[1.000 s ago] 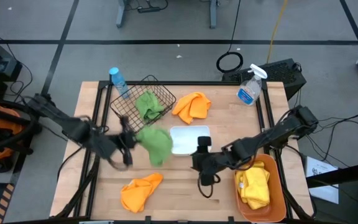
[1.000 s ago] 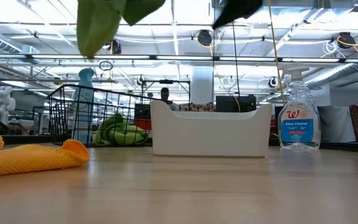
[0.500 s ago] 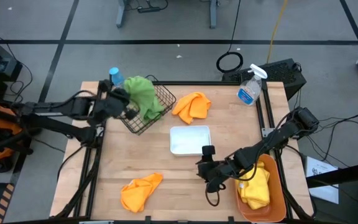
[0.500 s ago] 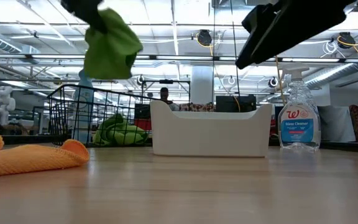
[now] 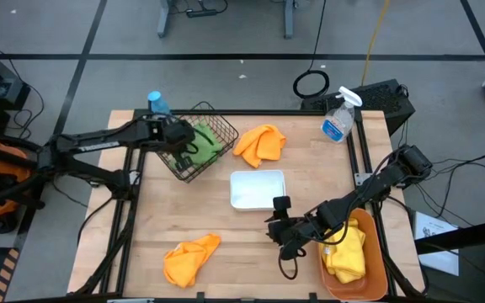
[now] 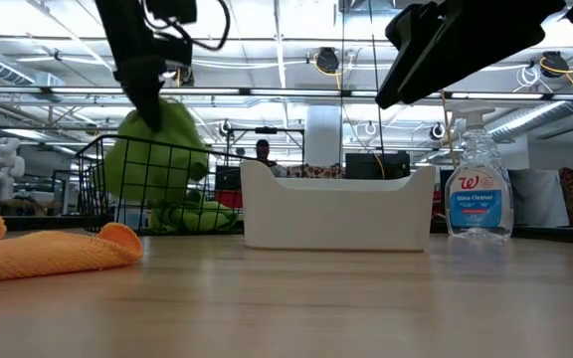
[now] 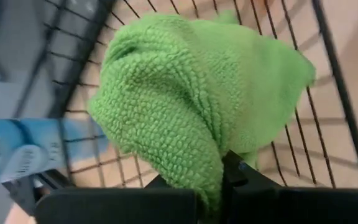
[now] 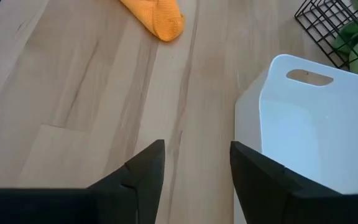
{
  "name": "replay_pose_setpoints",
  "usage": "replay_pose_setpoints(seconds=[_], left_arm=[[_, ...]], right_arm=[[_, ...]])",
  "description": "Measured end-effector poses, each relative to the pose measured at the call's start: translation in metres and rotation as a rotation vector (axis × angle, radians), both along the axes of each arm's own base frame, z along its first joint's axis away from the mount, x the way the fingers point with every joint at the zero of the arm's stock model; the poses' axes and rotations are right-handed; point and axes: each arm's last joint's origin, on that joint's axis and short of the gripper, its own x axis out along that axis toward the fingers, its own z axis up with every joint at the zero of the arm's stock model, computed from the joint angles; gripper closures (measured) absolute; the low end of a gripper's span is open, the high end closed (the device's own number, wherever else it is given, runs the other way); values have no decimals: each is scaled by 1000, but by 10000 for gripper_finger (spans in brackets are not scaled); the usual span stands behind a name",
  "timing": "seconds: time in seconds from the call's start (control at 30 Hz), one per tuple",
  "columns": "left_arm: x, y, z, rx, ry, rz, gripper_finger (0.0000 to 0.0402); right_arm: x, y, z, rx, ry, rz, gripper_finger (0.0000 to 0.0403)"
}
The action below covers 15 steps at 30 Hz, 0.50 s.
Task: Sort microfiber towel by color & place in baskets
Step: Put the green microfiber towel into the black wire basket
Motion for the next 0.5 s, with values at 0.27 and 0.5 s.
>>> replay_pose_setpoints(seconds=[0.27,0.5], left_arm=[[9,21,-20,-138,68,-6,357],[6,29,-21,-183,52,-5,278]], right_arm=[[0,0,0,5,-1,-6,239],[0,0,0,2,0,-3,239]])
